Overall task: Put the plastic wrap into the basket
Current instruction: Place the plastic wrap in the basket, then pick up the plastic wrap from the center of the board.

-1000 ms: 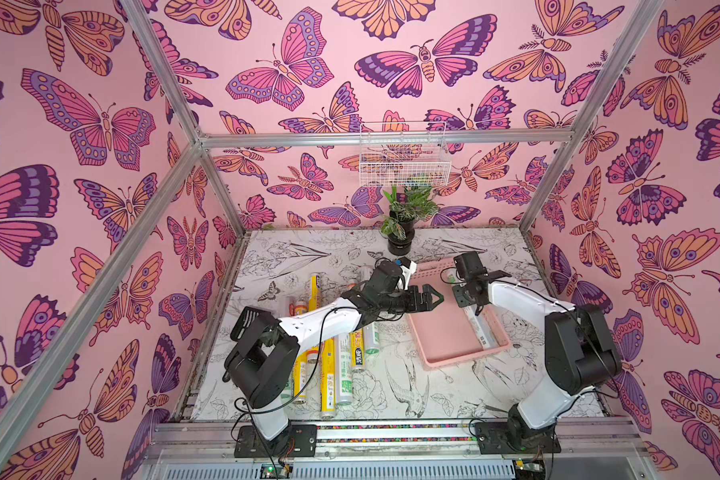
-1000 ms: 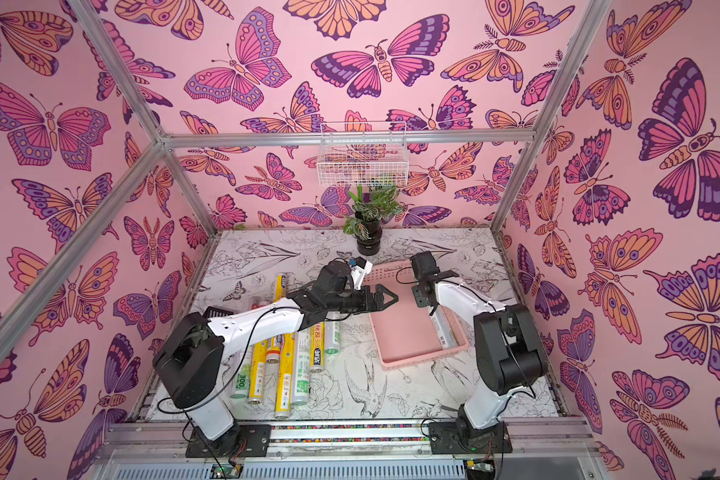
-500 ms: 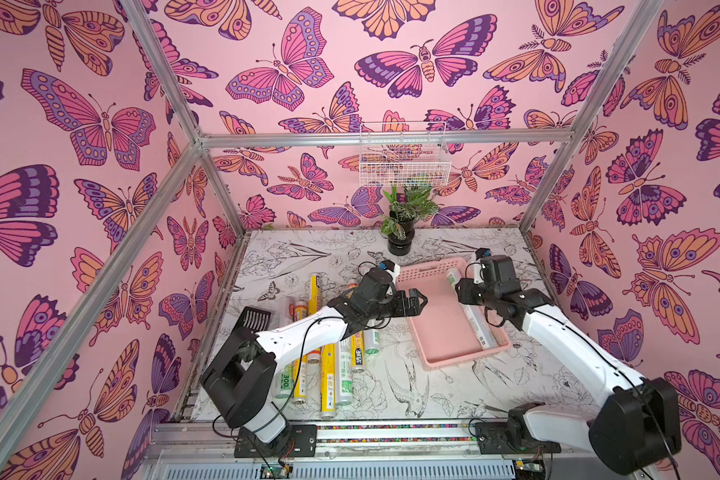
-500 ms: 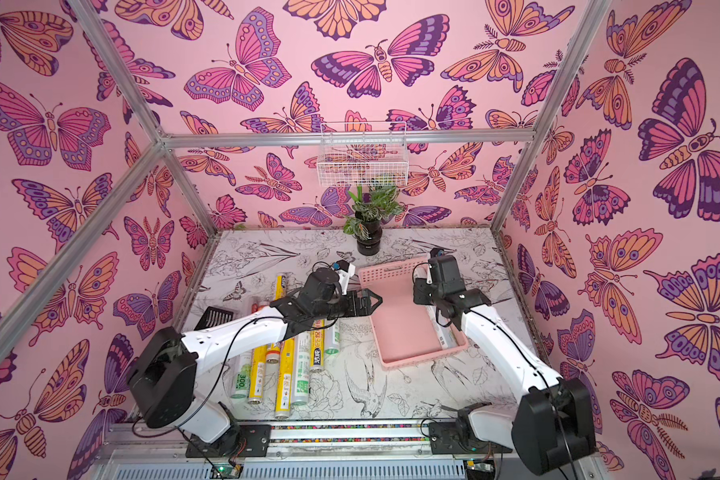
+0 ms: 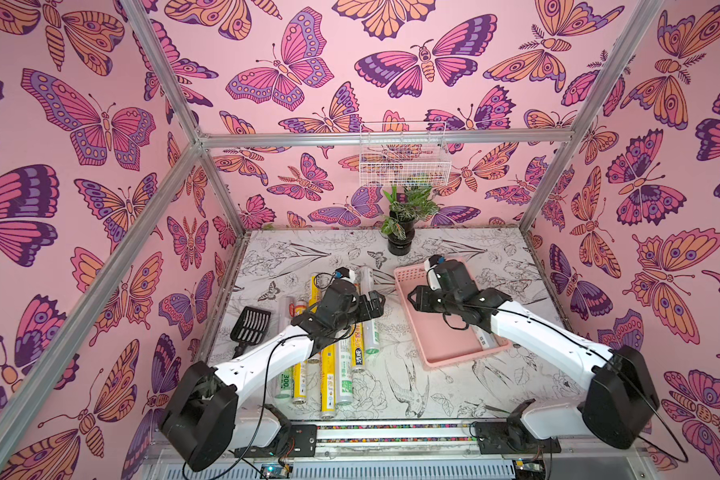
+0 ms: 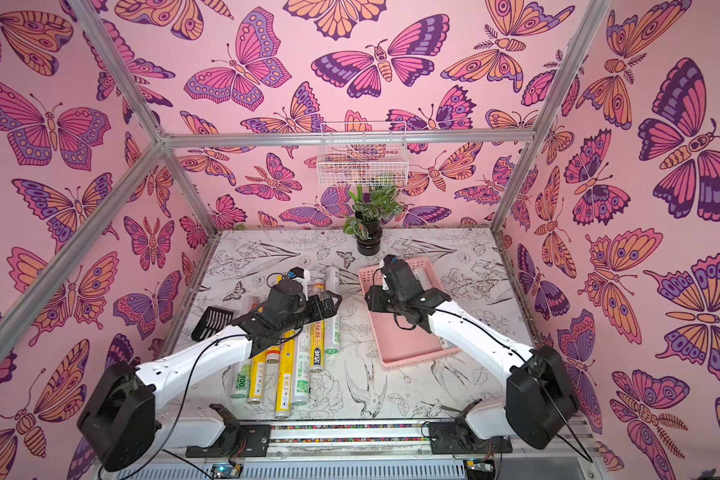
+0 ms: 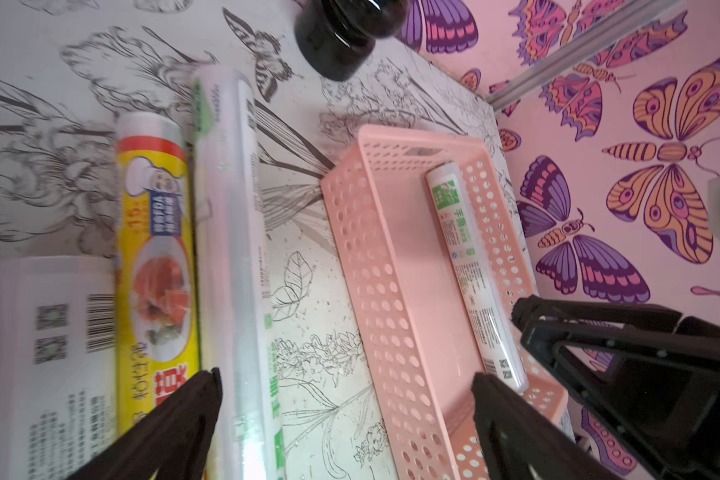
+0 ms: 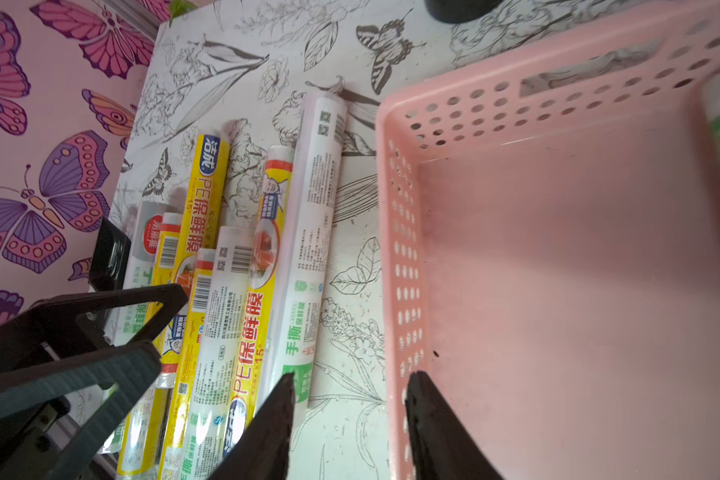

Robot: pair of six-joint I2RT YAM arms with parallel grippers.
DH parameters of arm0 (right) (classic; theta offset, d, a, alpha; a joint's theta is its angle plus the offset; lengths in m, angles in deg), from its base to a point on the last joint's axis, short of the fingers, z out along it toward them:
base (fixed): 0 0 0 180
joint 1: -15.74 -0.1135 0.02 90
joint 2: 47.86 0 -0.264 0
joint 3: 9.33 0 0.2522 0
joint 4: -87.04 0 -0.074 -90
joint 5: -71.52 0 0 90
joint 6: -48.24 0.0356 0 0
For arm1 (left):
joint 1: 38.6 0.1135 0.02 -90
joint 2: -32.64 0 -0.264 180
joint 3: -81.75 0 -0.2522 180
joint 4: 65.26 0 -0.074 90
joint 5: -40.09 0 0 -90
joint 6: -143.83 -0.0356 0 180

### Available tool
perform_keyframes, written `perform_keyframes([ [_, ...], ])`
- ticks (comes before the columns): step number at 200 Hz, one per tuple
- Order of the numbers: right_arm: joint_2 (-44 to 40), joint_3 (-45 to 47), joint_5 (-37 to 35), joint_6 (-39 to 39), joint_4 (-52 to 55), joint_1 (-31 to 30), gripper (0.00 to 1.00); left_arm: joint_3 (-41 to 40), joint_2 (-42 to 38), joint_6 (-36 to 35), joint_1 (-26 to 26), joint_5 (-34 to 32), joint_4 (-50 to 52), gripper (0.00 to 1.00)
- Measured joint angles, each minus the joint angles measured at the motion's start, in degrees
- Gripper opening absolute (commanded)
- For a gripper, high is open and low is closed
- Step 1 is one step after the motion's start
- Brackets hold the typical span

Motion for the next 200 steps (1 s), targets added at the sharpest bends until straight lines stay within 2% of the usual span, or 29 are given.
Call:
perform_keyframes([
  [46, 12.20, -10.58, -2.89, 0.07, 1.66, -5.70, 0.49, -5.18, -6.73, 1.11, 2.78, -2.86, 0.07, 1.00],
  [82, 22.43, -20.55, -9.55, 0.24, 8.55, -9.25, 0.49, -7.30, -9.51, 2.40, 4.15, -4.61, 0.15, 1.00],
  [117, 27.41, -26.23, -13.07, 0.24, 13.20, -10.88, 0.49, -8.04, -9.99, 4.26, 4.57, -5.27, 0.55, 1.00],
  [200, 37.11, -35.21, -11.67, 0.20, 16.22, -10.95, 0.52, -9.60, -12.81, 6.29, 4.76, -6.32, 1.86, 1.00],
])
